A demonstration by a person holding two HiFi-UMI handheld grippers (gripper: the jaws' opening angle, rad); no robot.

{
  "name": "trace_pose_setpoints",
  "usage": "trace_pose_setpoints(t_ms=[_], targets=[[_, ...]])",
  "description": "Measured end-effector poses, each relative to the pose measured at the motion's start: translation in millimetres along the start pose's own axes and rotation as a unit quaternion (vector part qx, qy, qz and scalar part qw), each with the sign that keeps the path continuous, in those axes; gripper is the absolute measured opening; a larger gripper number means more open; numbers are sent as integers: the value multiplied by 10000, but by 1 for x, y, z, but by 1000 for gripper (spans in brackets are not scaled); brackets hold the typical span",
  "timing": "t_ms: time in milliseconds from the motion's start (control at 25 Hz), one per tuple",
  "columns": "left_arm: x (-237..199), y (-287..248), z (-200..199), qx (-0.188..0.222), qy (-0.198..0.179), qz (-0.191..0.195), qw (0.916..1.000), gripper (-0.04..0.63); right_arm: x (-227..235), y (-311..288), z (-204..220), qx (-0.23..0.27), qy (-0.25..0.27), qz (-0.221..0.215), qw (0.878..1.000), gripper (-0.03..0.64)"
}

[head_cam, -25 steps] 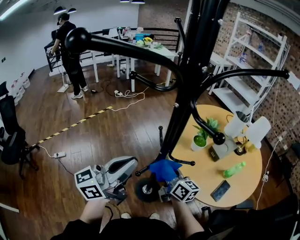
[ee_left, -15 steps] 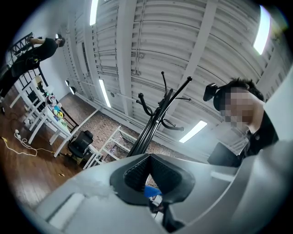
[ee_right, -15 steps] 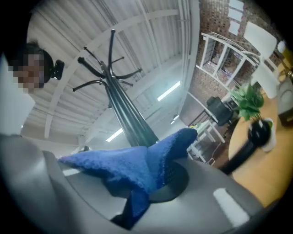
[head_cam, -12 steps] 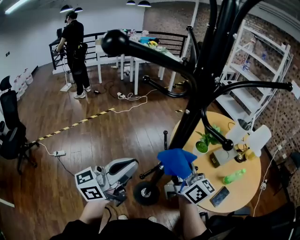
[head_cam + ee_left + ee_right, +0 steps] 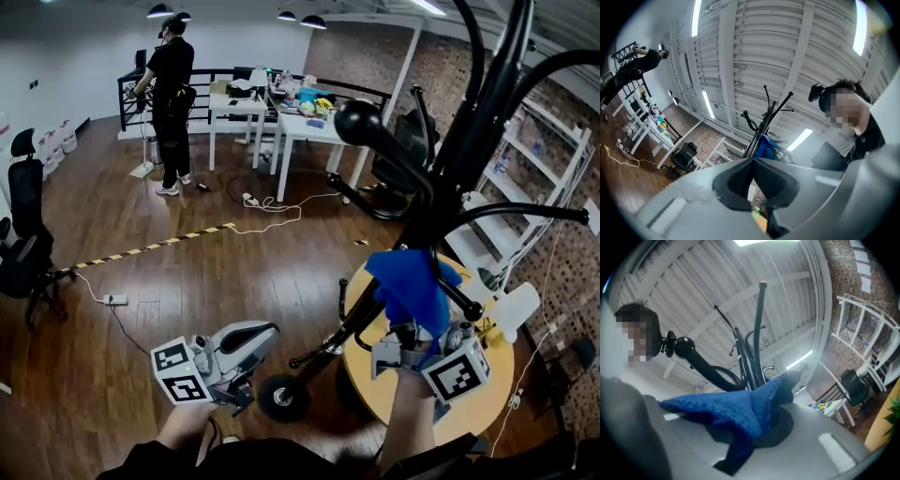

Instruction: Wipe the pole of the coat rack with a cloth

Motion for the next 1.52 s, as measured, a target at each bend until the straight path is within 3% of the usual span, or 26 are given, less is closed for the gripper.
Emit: trace_pose_setpoints(t_ms=[320,560,720,1000,1520], targets=[[-6,-6,1,-73,41,-12,10000,2,10,26,32,-146,327,113,9993,29],[-7,-13,8,-268,149,11,9995,2,38,82,97,-593,-248,456,9969,29],[-8,-15,10,-352,199,18,9992,2,55,126,148,-1010,-392,969,9894,29],[-13,-14,10,-469,257,56,9986,2,77,176,211,-1778,-659,1799,9652,29],[-30,-4,8,-785,337,164,9962,2,68,179,226,-1470,-677,2171,9627,29]])
Point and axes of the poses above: the fingertips, and each gripper's own axes: y backward along the fingers, x to its right, z out of its underside, the point moved 10 cm from there along y, backward along the fingers, and after that the axes turned 5 degrees about x, right-handed, at the moved point
